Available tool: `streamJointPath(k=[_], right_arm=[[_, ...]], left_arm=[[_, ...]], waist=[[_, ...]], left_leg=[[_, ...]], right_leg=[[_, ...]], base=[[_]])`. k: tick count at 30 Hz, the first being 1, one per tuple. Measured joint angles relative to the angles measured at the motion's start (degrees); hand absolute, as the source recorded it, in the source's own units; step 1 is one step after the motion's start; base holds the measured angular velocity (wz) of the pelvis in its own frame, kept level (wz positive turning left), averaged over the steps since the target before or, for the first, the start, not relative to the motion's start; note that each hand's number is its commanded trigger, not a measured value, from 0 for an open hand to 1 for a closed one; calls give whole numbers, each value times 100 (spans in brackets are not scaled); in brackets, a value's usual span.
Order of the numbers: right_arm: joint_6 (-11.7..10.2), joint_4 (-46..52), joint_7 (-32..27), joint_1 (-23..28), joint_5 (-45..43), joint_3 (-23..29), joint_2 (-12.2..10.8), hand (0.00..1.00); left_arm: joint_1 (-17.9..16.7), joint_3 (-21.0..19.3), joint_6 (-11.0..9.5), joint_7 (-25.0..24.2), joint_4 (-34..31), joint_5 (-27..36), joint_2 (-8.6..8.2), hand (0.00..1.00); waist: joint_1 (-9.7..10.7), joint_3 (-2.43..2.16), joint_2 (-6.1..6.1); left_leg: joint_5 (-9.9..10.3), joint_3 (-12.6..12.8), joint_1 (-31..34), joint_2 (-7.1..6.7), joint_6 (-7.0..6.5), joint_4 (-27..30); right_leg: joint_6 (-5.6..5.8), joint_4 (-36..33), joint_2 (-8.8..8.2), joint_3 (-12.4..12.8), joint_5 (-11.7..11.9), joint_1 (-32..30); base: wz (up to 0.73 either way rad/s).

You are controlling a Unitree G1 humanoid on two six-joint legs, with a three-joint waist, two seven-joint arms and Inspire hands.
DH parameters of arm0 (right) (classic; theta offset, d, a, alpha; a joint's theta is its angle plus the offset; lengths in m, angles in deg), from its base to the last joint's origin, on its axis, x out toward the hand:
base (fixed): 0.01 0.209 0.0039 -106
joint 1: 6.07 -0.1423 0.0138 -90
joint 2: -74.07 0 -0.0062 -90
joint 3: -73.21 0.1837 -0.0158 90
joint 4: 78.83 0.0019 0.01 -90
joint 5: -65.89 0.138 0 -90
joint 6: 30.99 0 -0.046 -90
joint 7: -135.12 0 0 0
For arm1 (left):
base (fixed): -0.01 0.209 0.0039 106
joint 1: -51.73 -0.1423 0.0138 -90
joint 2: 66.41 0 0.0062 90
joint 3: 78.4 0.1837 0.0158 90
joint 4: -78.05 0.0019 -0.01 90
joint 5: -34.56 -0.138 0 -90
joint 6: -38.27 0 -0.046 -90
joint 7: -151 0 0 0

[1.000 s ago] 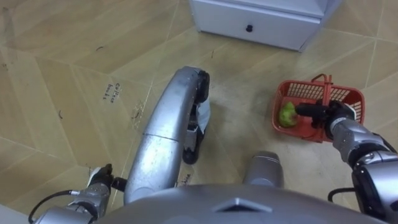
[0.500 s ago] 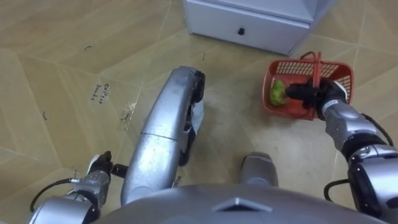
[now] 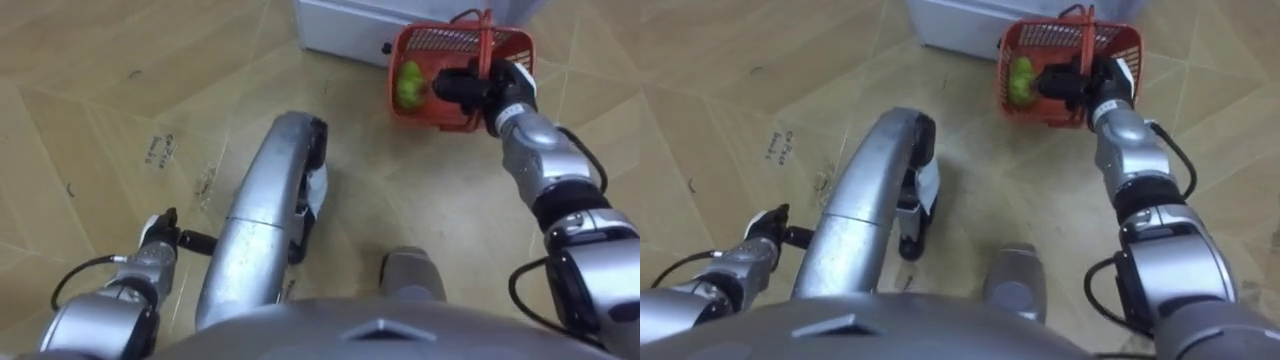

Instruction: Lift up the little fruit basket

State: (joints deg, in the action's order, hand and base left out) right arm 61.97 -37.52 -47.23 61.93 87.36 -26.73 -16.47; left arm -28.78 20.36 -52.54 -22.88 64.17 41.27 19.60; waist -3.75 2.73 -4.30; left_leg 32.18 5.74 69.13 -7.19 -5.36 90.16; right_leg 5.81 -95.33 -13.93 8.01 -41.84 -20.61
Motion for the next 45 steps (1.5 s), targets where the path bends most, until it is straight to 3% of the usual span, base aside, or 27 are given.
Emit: streamJointPath(k=[1, 2, 3, 4, 5, 6, 7, 8, 9, 10, 12, 14, 15, 17, 18, 21, 24, 27, 30, 35, 40, 45], right_arm=[[20, 99, -5, -7, 7, 1, 4, 100], [31, 295, -22, -9, 47, 0, 8, 100], [37, 484, -47, -7, 105, 3, 6, 100], [47, 562, -35, 9, 104, 0, 5, 100], [90, 685, -8, 73, 97, -3, -1, 100], [100, 746, 4, 126, 88, -4, -6, 100], [102, 770, 5, 160, 75, -6, -9, 100], [102, 888, 5, 257, 47, -4, -11, 100], [101, 1033, 3, 340, -25, 7, -11, 100], [101, 1100, 6, 348, -47, 5, -10, 100], [92, 1352, 16, 347, -120, 0, 12, 100], [84, 1407, 47, 373, -171, 3, 47, 100], [83, 1523, 53, 466, -183, 4, 82, 100], [80, 1895, 51, 647, -188, -4, 104, 100], [80, 2184, 66, 779, -180, -13, 96, 100], [70, 2676, 203, 1033, -181, -7, 90, 100], [72, 3030, 236, 1135, -180, 23, 90, 100], [72, 3420, 267, 1129, -182, 24, 92, 100], [68, 3764, 264, 1129, -176, 20, 89, 100], [7, 3907, 242, 1130, -216, -18, 86, 100], [7, 4090, 376, 1132, -232, -40, 61, 100], [10, 4255, 503, 1131, -226, -195, 54, 100]], left_arm=[[-28, -57, 9, 0, -62, 9, -1, 0], [-60, -80, 16, 3, -94, 40, 4, 0], [-66, -83, 54, 12, -126, 49, 10, 0], [-92, -94, 62, 23, -147, 48, 9, 0], [-127, -111, 83, 49, -242, 51, 1, 0], [-243, -154, 74, 55, -327, 63, -1, 0], [-283, -192, 73, 61, -338, 63, 5, 0], [-286, -197, 66, 107, -375, 60, 53, 0], [-304, -192, 48, 124, -428, 68, 129, 0], [-285, -190, 38, 137, -438, 83, 159, 0], [-253, -201, -34, 237, -485, 167, 180, 0], [-281, -214, -100, 238, -564, 157, 143, 0], [-342, -248, -144, 239, -602, 158, 94, 0], [-558, -351, -177, 257, -727, 158, 39, 0], [-734, -379, -182, 298, -751, 166, 47, 0], [-1226, -519, -131, 483, -767, 45, 58, 0], [-1668, -724, -10, 516, -797, -325, 56, 0], [-1912, -760, 215, 468, -816, -830, 13, 0], [-1995, -824, 300, 444, -885, -993, 9, 0], [-1996, -857, 295, 439, -899, -1002, 12, 0], [-2041, -859, 332, 401, -974, -1100, 10, 0], [-2124, -862, 455, 323, -990, -1136, 16, 0]], waist=[[6, -3, 3], [11, -6, 6], [38, -6, 1], [50, -9, -6], [55, -19, -35], [23, -21, -36], [11, -25, -28], [7, -42, -5], [32, -47, -7], [12, -53, -12], [-85, -63, 6], [-97, -66, 5], [-133, -96, -20], [-201, -142, -23], [-344, -182, -78], [-365, -189, -117], [-378, -195, -252], [-374, -202, -289], [-379, -199, -282], [-407, -138, -179], [-461, -154, -148], [-606, -201, -183]], left_leg=[[-83, 3, -106, 7, -6, -267], [-251, 11, -339, 35, -29, -790], [-400, 21, -601, 51, -53, -1288], [-453, 48, -767, 50, -69, -1527], [-558, 131, -1105, 45, -109, -1997], [-648, 217, -1456, 78, -152, -2418], [-688, 242, -1645, 98, -172, -2627], [-781, 233, -1975, 141, -194, -3039], [-890, 179, -2291, 185, -198, -3444], [-932, 170, -2417, 238, -196, -3620], [-1116, 173, -2931, 396, -154, -4273], [-1286, 170, -3368, 452, -113, -4738], [-1370, 196, -3613, 473, -77, -4965], [-1406, 250, -3858, 567, -16, -5086], [-1462, 248, -4019, 645, 79, -5207], [-1728, 80, -4692, 658, 321, -6017], [-1981, 11, -5190, 653, 431, -6602], [-2036, -70, -5289, 730, 493, -6638], [-2071, -84, -5289, 848, 552, -6619], [-2104, -111, -5490, 910, 608, -6615], [-2137, -98, -5533, 954, 664, -6696], [-2140, -122, -5538, 943, 662, -6688]], right_leg=[[15, 383, -5, 1, 8, 45], [69, 1176, -10, -9, 58, 183], [135, 1922, -26, -27, 220, 367], [128, 2235, -54, -32, 360, 463], [119, 2694, -139, -54, 765, 595], [85, 2934, -218, -72, 1353, 621], [75, 3034, -220, -71, 1697, 623], [67, 3195, -186, -101, 2442, 608], [49, 3272, -176, -225, 2807, 537], [85, 3255, -167, -288, 2690, 440], [126, 3546, -90, -736, 1944, 23], [81, 4183, -73, -1194, 1674, -75], [59, 4696, -66, -1367, 1643, -135], [40, 5387, -44, -1664, 1663, -102], [32, 5730, 67, -1789, 1737, 103], [-89, 6775, 321, -2104, 2105, 910], [-165, 7342, 432, -2237, 2280, 1436], [-241, 7579, 582, -2269, 2329, 1668], [-338, 7767, 728, -2257, 2388, 1795], [-407, 7864, 824, -2372, 2430, 2065], [-439, 7849, 866, -2405, 2448, 2076], [-445, 7821, 856, -2429, 2453, 2087]], base=[[-42], [-35], [-31], [-29], [-39], [-46], [-49], [-37], [-35], [-42], [-52], [-28], [-19], [-37], [-60], [-23], [18], [20], [15], [3], [1], [2]])
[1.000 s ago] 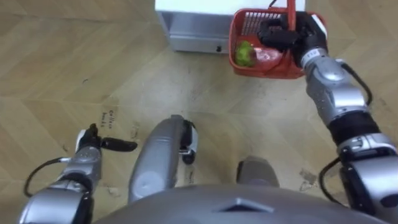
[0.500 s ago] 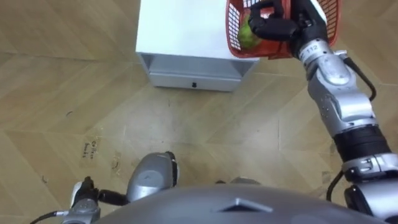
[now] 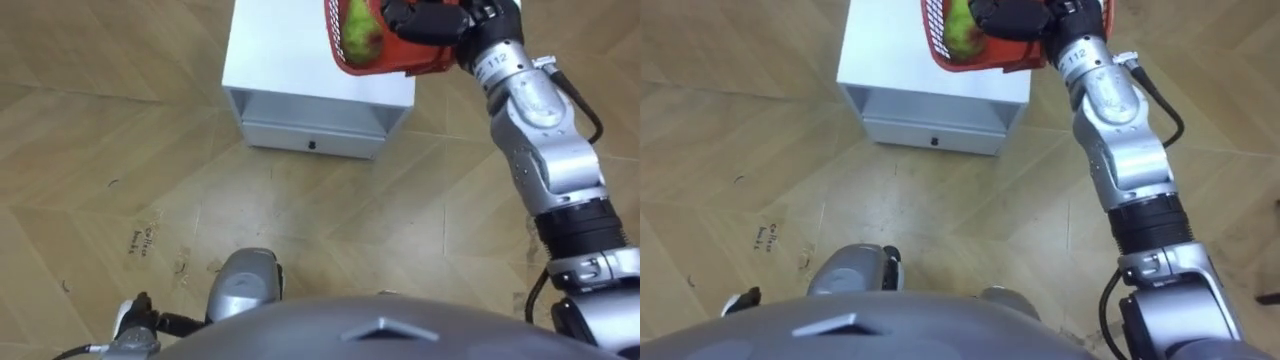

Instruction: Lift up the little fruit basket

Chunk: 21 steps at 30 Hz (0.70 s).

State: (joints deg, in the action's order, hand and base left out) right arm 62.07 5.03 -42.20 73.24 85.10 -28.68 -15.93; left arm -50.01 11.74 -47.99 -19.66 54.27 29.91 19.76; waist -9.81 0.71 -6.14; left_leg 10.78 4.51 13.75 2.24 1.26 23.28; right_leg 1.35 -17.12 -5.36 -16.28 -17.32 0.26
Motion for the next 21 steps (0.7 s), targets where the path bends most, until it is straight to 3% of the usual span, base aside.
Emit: streamJointPath(k=[5, 12, 16, 19, 20, 21], right_arm=[[10, -12, 1, -1, 52, -55, -16, 100], [84, -592, 212, -4, 106, -72, -14, 100], [158, -766, 271, -11, 108, -68, -49, 100], [201, -964, 355, -38, 106, -64, -50, 100], [201, -1085, 349, -46, 104, -44, -45, 100], [202, -1159, 334, -42, 105, -65, -58, 100]], left_arm=[[-44, 1, 147, -14, -70, -5, -1, 0], [-63, -116, 291, -253, -200, -138, 9, 0], [-159, -135, 345, -423, -212, -230, -1, 0], [-268, -158, 324, -619, -193, -177, -12, 0], [-255, -159, 294, -655, -137, -161, -39, 0], [-263, -145, 215, -672, -116, -152, -51, 0]], waist=[[-116, -38, -50], [-469, -31, -61], [-519, -23, -84], [-576, -12, -99], [-601, 2, -93], [-619, 59, -37]], left_leg=[[-129, -142, -2, -98, -13, -132], [-221, -277, 78, -113, 9, -212], [-194, -248, 250, -123, -30, -59], [-7, -16, 247, -238, -182, 20], [82, 12, 184, -335, -275, 65], [132, 37, 89, -427, -355, 124]], right_leg=[[1, -31, -56, -131, -1, 7], [-12, -49, -65, -239, -7, -39], [-11, -65, -111, -250, -16, -87], [132, -471, -379, -270, -206, -155], [220, -1183, -624, -255, -305, -429], [207, -2127, -858, -189, -203, -763]], base=[[15], [11], [6], [5], [12], [10]])
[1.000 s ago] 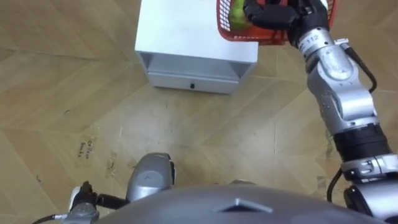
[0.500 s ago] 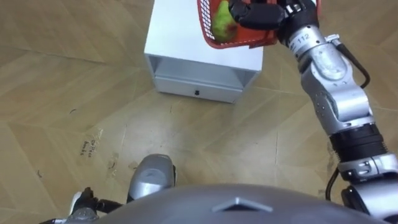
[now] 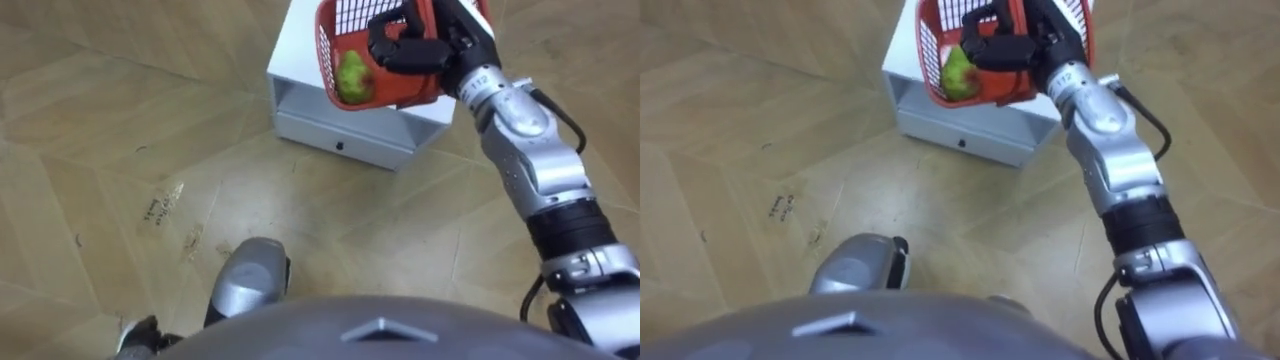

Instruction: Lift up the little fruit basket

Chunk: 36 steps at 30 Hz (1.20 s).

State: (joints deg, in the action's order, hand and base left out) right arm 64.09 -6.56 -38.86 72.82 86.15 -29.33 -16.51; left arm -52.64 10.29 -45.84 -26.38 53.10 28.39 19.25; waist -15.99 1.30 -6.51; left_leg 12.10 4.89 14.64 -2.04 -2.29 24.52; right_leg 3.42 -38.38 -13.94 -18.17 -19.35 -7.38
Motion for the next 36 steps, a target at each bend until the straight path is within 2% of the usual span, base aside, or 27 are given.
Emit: streamJointPath(k=[1, 2, 3, 4, 5, 6, 7, 8, 9, 11, 12, 18, 22, 29, 33, 36], right_arm=[[-1, -15, 0, 2, -1, -38, -8, 100], [-21, -105, 18, -6, -15, -88, -55, 100], [-45, -254, 37, -9, -4, -86, -113, 100], [-45, -301, 43, -14, -5, -84, -139, 100], [-46, -363, 70, -35, 1, -85, -173, 100], [-48, -463, 75, -54, 2, -84, -165, 100], [-48, -564, 71, -85, 5, -85, -167, 100], [-48, -806, 67, -185, 8, -91, -179, 100], [-48, -1001, 53, -300, 8, -85, -154, 100], [-43, -1201, -8, -405, 23, -73, -115, 100], [-45, -1301, -12, -498, 70, -75, -115, 100], [-163, -1422, -94, -752, 218, -71, -109, 100], [-206, -1418, -135, -794, 214, 55, -69, 100], [-273, -1544, -541, -1043, 246, 285, 113, 100], [-422, -1926, -641, -1287, 571, 287, 169, 100], [-424, -2387, -678, -1565, 816, 342, 214, 100]], left_arm=[[-4, 30, -19, 4, 7, 28, 13, 0], [12, 38, -26, 8, 21, 94, 46, 0], [59, 46, -73, 15, 16, 94, 84, 0], [81, 39, -123, 24, 31, 98, 108, 0], [139, 39, -218, 44, 29, 100, 149, 0], [204, 80, -256, 63, 27, 106, 164, 0], [230, 85, -256, 64, 23, 99, 167, 0], [230, 85, -242, 65, -51, 99, 171, 0], [234, 89, -218, 75, -117, 93, 148, 0], [225, 93, -211, 91, -143, 84, 95, 0], [183, 94, -207, 101, -135, 85, 93, 0], [-70, 97, -110, 40, -84, 88, 78, 0], [-102, 93, -126, -59, -73, 52, 78, 0], [-120, 90, -126, -186, 57, 34, 95, 0], [-120, 245, -138, -226, 13, 38, 113, 0], [-119, 358, -134, -242, -20, 32, 114, 0]], waist=[[1, 23, 21], [-4, 51, 63], [8, 70, 160], [-24, 70, 169], [-27, 77, 181], [9, 69, 169], [-6, 72, 174], [-16, 71, 173], [19, 64, 213], [-33, 22, 295], [-42, 21, 311], [-116, 4, 278], [-95, 2, 275], [-29, 8, 283], [11, 47, 341], [14, 51, 349]], left_leg=[[31, 20, -49, -35, -40, 30], [97, 21, -142, -87, -115, 53], [167, -62, -189, -59, -154, 95], [187, -112, -181, -60, -164, 108], [193, -189, -122, -59, -179, 115], [181, -239, -77, -55, -203, 127], [186, -242, -70, -55, -210, 147], [205, -245, -37, -68, -221, 200], [262, -293, 11, -84, -213, 217], [246, -343, -13, -41, -181, 91], [199, -362, -58, -26, -166, -31], [125, -382, -124, 80, -114, -332], [122, -502, -4, 70, -104, -351], [109, -521, 96, 29, -120, -317], [110, -541, 161, 29, -122, -326], [109, -522, 380, 42, -121, -275]], right_leg=[[1, -379, -100, 66, 106, -156], [4, -972, -249, 172, 418, -402], [-34, -1248, -268, 187, 630, -590], [-7, -1225, -234, 204, 588, -669], [68, -1029, -94, 228, 380, -848], [33, -599, 33, 222, 256, -970], [20, -291, 114, 213, 237, -999], [-21, 443, 299, 210, 302, -998], [-282, 838, 422, 163, 640, -991], [-317, 1050, 495, 57, 751, -889], [-319, 1195, 537, 44, 801, -828], [-356, 1680, 708, -94, 941, -672], [-355, 1699, 697, -231, 941, -727], [-335, 1755, 612, -335, 933, -761], [-322, 1767, 605, -380, 941, -784], [-341, 1736, 607, -383, 955, -986]], base=[[9], [6], [0], [4], [22], [27], [23], [20], [26], [12], [0], [1], [17], [7], [2], [0]])
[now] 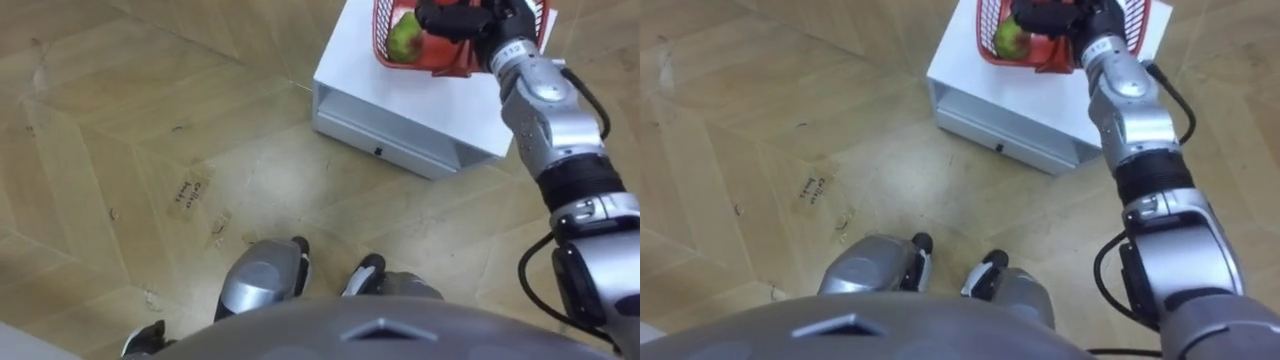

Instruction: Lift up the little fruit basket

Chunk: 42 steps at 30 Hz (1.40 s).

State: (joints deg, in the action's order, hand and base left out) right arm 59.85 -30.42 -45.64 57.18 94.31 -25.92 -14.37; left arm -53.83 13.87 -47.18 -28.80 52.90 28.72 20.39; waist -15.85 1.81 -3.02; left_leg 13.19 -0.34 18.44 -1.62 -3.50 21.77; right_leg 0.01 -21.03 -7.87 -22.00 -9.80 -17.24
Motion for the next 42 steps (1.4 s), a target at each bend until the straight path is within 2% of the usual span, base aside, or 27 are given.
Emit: streamJointPath(k=[6, 10, 15, 16, 17, 22, 24, 29, 33, 42], right_arm=[[3, -581, -95, -89, 252, 164, 5, 100], [5, -949, -108, -203, 266, 240, 103, 100], [4, -1171, -110, -373, 295, 372, 145, 100], [4, -1174, -111, -373, 305, 372, 160, 60], [4, -1226, -104, -373, 332, 370, 192, 0], [9, -1482, -48, -412, 624, 383, 269, 0], [11, -1586, 27, -446, 793, 437, 270, 0], [15, -1693, 104, -490, 962, 594, 291, 0], [15, -2021, 156, -495, 995, 590, 328, 0], [15, -2081, 222, -494, 1202, 591, 418, 0]], left_arm=[[14, 50, 47, -82, -16, 4, -1, 0], [161, 31, 44, -84, -13, 16, 0, 0], [267, 35, 42, -91, -3, 22, 5, 0], [282, 36, 42, -90, -2, 26, 8, 0], [298, 36, 42, -89, -4, 31, 8, 0], [308, 82, 45, -85, -3, 26, 1, 0], [310, 101, 44, -78, -8, 28, 2, 0], [307, 244, 44, -73, -2, 11, 1, 0], [311, 264, 38, -36, -8, 9, 6, 0], [310, 351, 15, -68, -17, 8, 16, 0]], waist=[[-4, 8, 23], [-18, 17, 34], [-8, 40, 41], [-7, 47, 42], [-13, 56, 42], [-17, 93, 45], [-5, 136, 56], [-20, 140, 51], [-19, 142, 49], [-15, 141, 45]], left_leg=[[-18, 1, 202, -7, -7, 61], [-24, 26, 308, -23, -17, 64], [-27, 177, 431, -26, -23, 70], [-28, 179, 447, -26, -25, 75], [-28, 181, 472, -25, -26, 86], [-40, 206, 566, -27, -46, 122], [-40, 217, 641, -32, -46, 199], [-58, 271, 736, -71, -78, 258], [-67, 269, 757, -114, -100, 267], [-74, 270, 818, -122, -114, 361]], right_leg=[[1, -27, -23, 8, 2, -216], [5, -108, -66, 4, -2, -366], [6, -212, -121, 6, -2, -574], [6, -211, -121, 5, -2, -590], [6, -216, -122, 6, -2, -607], [5, -303, -150, 3, -3, -715], [3, -398, -176, 9, -4, -799], [-14, -597, -258, 56, -20, -973], [-24, -679, -334, -1, -40, -986], [-26, -719, -367, -51, -39, -1005]], base=[[0], [-1], [-11], [0], [0], [0], [0], [-1], [4], [0]])
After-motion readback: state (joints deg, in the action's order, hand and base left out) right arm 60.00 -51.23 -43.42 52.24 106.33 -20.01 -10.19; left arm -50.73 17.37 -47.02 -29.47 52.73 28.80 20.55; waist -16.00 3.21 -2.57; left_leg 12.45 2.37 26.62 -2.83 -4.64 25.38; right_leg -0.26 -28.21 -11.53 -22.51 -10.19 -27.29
